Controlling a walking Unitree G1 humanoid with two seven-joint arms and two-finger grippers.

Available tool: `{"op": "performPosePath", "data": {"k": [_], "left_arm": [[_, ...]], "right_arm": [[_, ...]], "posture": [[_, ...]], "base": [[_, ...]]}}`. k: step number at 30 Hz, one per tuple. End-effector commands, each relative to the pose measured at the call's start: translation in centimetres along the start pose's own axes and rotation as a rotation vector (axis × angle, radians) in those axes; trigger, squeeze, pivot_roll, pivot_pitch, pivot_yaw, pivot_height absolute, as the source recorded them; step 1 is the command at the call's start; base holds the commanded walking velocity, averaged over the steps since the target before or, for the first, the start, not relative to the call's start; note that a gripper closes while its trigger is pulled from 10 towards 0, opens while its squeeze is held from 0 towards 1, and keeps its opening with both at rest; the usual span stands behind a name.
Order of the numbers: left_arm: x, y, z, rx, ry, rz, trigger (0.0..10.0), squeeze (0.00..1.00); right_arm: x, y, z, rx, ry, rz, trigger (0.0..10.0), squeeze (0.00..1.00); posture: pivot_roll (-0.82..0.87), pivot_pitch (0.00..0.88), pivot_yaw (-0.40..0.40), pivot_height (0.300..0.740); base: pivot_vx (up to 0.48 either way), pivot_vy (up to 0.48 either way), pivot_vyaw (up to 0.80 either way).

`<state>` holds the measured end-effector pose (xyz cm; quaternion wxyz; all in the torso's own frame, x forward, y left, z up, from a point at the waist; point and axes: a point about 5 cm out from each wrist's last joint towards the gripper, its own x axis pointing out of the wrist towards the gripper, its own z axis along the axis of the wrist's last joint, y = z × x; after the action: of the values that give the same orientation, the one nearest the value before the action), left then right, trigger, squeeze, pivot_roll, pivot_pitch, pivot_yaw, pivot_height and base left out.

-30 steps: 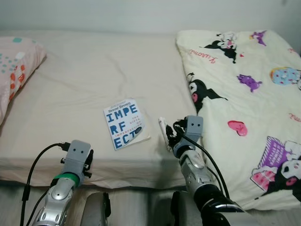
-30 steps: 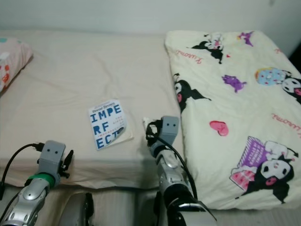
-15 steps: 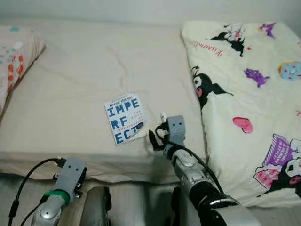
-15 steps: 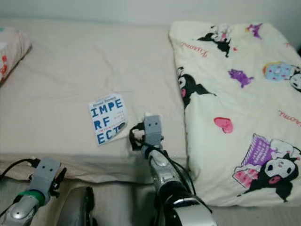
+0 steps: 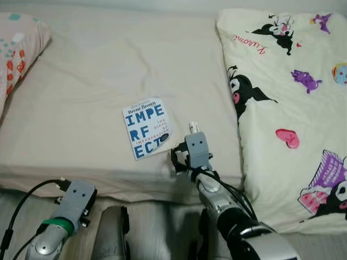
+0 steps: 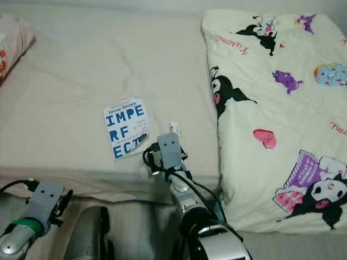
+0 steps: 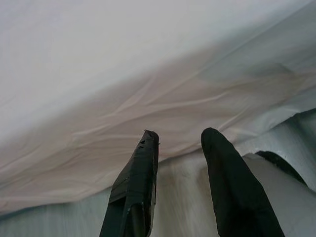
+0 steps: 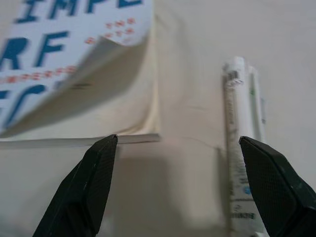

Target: Clean up the room

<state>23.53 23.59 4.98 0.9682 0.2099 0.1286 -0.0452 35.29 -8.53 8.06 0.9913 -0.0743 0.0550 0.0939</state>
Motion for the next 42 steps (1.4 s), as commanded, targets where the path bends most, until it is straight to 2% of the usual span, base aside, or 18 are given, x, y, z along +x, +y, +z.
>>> {"op": "performPosePath", "data": {"k": [1, 5, 6, 12, 18, 19, 20, 21, 23, 24, 31, 33, 34, 35, 36, 37, 39, 42], "left_arm": [[-0.7, 0.2, -0.9, -0.011, 0.046, -0.003, 10.0, 0.00], [-0.8, 0.3, -0.8, -0.009, 0.048, -0.006, 10.0, 0.00], [-1.0, 0.4, -0.7, 0.002, 0.051, -0.020, 10.0, 0.00], [-1.1, 0.5, -0.5, 0.015, 0.051, -0.038, 10.0, 0.00], [-1.2, 1.1, -0.4, 0.015, 0.059, -0.034, 10.0, 0.00], [-1.2, 1.1, -0.3, 0.015, 0.059, -0.034, 10.0, 0.00], [-1.2, 1.1, -0.3, 0.014, 0.058, -0.033, 10.0, 0.00], [-1.1, 1.1, -0.3, 0.013, 0.059, -0.034, 10.0, 0.00], [-1.0, 1.1, -0.2, 0.012, 0.059, -0.036, 10.0, 0.00], [-0.9, 1.0, -0.2, 0.012, 0.057, -0.037, 10.0, 0.00], [-0.5, 0.5, 0.1, -0.004, 0.039, -0.064, 10.0, 0.00], [-0.5, -0.6, 1.0, -0.067, -0.016, -0.157, 10.0, 0.00], [-0.7, -1.6, 1.7, -0.114, -0.057, -0.255, 10.0, 0.00], [-0.7, -1.6, 1.7, -0.114, -0.057, -0.255, 10.0, 0.00], [-1.5, -3.6, 2.9, -0.166, -0.108, -0.466, 10.0, 0.00], [-1.9, -4.2, 3.2, -0.175, -0.119, -0.530, 10.0, 0.00], [-2.2, -4.9, 3.3, -0.160, -0.119, -0.591, 10.0, 0.00], [-2.2, -5.1, 3.3, -0.152, -0.117, -0.608, 10.0, 0.00]], "right_arm": [[-0.4, -0.3, -1.2, 0.015, 0.056, -0.038, 10.0, 1.00], [-0.4, -0.8, -1.5, 0.026, 0.082, -0.079, 10.0, 1.00], [-0.5, -1.5, -2.2, 0.071, 0.144, -0.129, 10.0, 0.00], [-0.7, -2.3, -2.8, 0.142, 0.188, -0.190, 10.0, 0.00], [-0.9, -2.4, -3.2, 0.209, 0.213, -0.198, 10.0, 0.00], [-1.0, -2.4, -3.3, 0.220, 0.212, -0.201, 8.4, 0.00], [-0.9, -2.5, -3.2, 0.228, 0.208, -0.202, 4.5, 0.00], [-0.9, -2.5, -3.2, 0.235, 0.205, -0.203, 1.8, 0.00], [-0.9, -2.6, -3.0, 0.243, 0.196, -0.204, 1.8, 0.00], [-0.8, -2.6, -3.0, 0.250, 0.191, -0.203, 0.0, 0.00], [-0.7, -2.7, -2.7, 0.287, 0.169, -0.205, 0.0, 0.00], [-0.7, -2.6, -2.7, 0.294, 0.165, -0.200, 0.0, 0.00], [-0.8, -2.6, -2.7, 0.296, 0.165, -0.198, 0.0, 0.00], [-0.8, -2.6, -2.7, 0.296, 0.165, -0.198, 0.0, 0.00], [-0.8, -2.6, -2.8, 0.299, 0.167, -0.197, 0.0, 0.00], [-0.8, -2.6, -2.8, 0.300, 0.167, -0.197, 0.0, 0.00], [-0.8, -2.6, -2.8, 0.302, 0.168, -0.197, 0.0, 0.00], [-0.8, -2.6, -2.8, 0.303, 0.168, -0.196, 0.0, 0.00]], "posture": [[0.26, 0.287, 0.012, 0.588], [0.28, 0.293, 0.019, 0.588], [0.28, 0.294, 0.024, 0.588], [0.29, 0.291, 0.030, 0.588], [0.29, 0.281, 0.032, 0.588], [0.29, 0.281, 0.032, 0.588], [0.29, 0.276, 0.034, 0.588], [0.29, 0.274, 0.033, 0.588], [0.29, 0.270, 0.033, 0.588], [0.28, 0.262, 0.034, 0.588], [0.27, 0.253, 0.040, 0.588], [0.27, 0.243, 0.042, 0.588], [0.28, 0.242, 0.042, 0.588], [0.28, 0.242, 0.042, 0.588], [0.28, 0.241, 0.043, 0.588], [0.28, 0.241, 0.043, 0.588], [0.28, 0.233, 0.046, 0.588], [0.27, 0.226, 0.047, 0.588]], "base": [[0.000, 0.000, 0.00], [0.000, 0.000, 0.00], [0.000, 0.000, 0.00], [0.000, 0.000, 0.00], [0.000, 0.000, 0.00], [0.000, 0.000, 0.00], [0.000, 0.000, 0.00], [0.000, 0.000, 0.00], [0.000, 0.000, 0.00], [0.000, 0.000, 0.00], [0.000, 0.000, 0.00], [0.000, 0.000, 0.00], [0.000, 0.000, 0.00], [0.000, 0.000, 0.00], [0.000, 0.000, 0.00], [0.000, 0.000, 0.00], [0.000, 0.000, 0.00], [0.000, 0.000, 0.00]]}}
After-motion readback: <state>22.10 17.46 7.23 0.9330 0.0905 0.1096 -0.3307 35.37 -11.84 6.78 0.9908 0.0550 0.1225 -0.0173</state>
